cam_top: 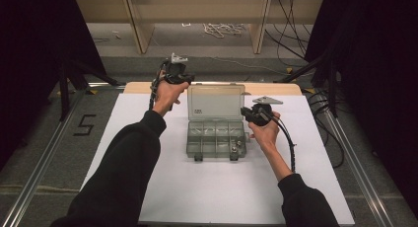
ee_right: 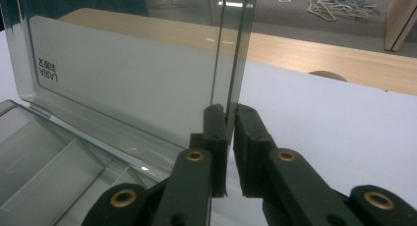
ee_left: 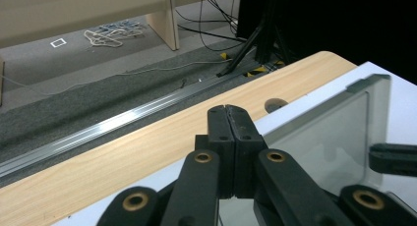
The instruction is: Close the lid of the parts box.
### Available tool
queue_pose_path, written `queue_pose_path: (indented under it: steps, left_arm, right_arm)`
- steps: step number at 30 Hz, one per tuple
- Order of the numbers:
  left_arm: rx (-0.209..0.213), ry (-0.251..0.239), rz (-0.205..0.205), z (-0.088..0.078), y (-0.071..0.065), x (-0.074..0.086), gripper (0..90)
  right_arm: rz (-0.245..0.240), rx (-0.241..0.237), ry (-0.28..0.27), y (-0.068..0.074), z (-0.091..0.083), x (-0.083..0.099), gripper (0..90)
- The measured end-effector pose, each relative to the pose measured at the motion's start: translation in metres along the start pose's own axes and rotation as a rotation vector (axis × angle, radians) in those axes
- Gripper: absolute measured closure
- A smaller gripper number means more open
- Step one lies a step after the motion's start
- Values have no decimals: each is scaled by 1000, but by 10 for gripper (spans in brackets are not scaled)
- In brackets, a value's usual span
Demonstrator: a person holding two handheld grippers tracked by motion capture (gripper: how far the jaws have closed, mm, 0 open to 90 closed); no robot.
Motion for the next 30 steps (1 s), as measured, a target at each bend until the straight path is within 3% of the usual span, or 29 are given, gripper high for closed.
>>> queue_pose_path:
  steps: [1, 4, 5, 7, 9, 12, 14, 15, 17, 21, 23, 25, 28, 29, 30]
  left_arm:
    - [0, -7, -24, 4, 0, -1, 897]
    - [-21, 27, -3, 10, 4, -1, 898]
    - [-22, 10, -25, 14, 4, -2, 898]
    - [-25, 35, -1, 16, 5, -1, 899]
    - [-26, 19, -21, 20, 3, -2, 899]
    - [-31, 37, -18, 23, 3, -1, 899]
    - [-33, 72, 9, 24, 4, 0, 899]
    - [-28, 47, -26, 27, 2, 0, 899]
    - [-29, 70, 0, 29, 3, 1, 899]
    - [-27, 87, 5, 30, 3, 2, 898]
    - [-23, 71, -26, 32, 2, 2, 898]
    - [-28, 104, 3, 30, 5, 3, 898]
    - [-17, 94, -4, 29, 5, 4, 899]
    - [-11, 72, -32, 31, 3, 4, 899]
    - [-9, 72, -35, 31, 4, 4, 899]
  right_arm:
    - [-3, 3, -3, 0, 0, 0, 846]
    - [0, -1, -1, 0, 0, 0, 846]
    - [-4, -3, 1, 0, 0, 0, 846]
    - [-3, -3, 3, 0, -1, 0, 845]
    - [-15, 5, -9, -1, 1, 0, 845]
    - [-8, 1, -4, 0, 0, 0, 845]
    - [-15, 9, -12, -1, 1, 0, 845]
    - [-15, 9, -13, -1, 2, 0, 845]
    - [-15, 8, -13, -1, 2, 0, 845]
    - [-3, 0, -2, 0, 1, 0, 845]
    - [-6, 1, -6, -1, 1, 0, 845]
    - [-1, -1, -3, -1, 1, 0, 845]
    - [1, -3, -2, -1, 1, 0, 845]
    - [0, -3, -4, -1, 1, 0, 844]
    - [0, 0, 2, 0, 0, 0, 843]
Point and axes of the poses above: each handheld gripper's, and its own axes: z roughly forward along the jaws, x roughly out of its underside, y roughly to its left, the point moved 1 cm from there along z, roughly forward along the jaws, and after that the axes turned 14 degrees about y, right-handed, at the moved point
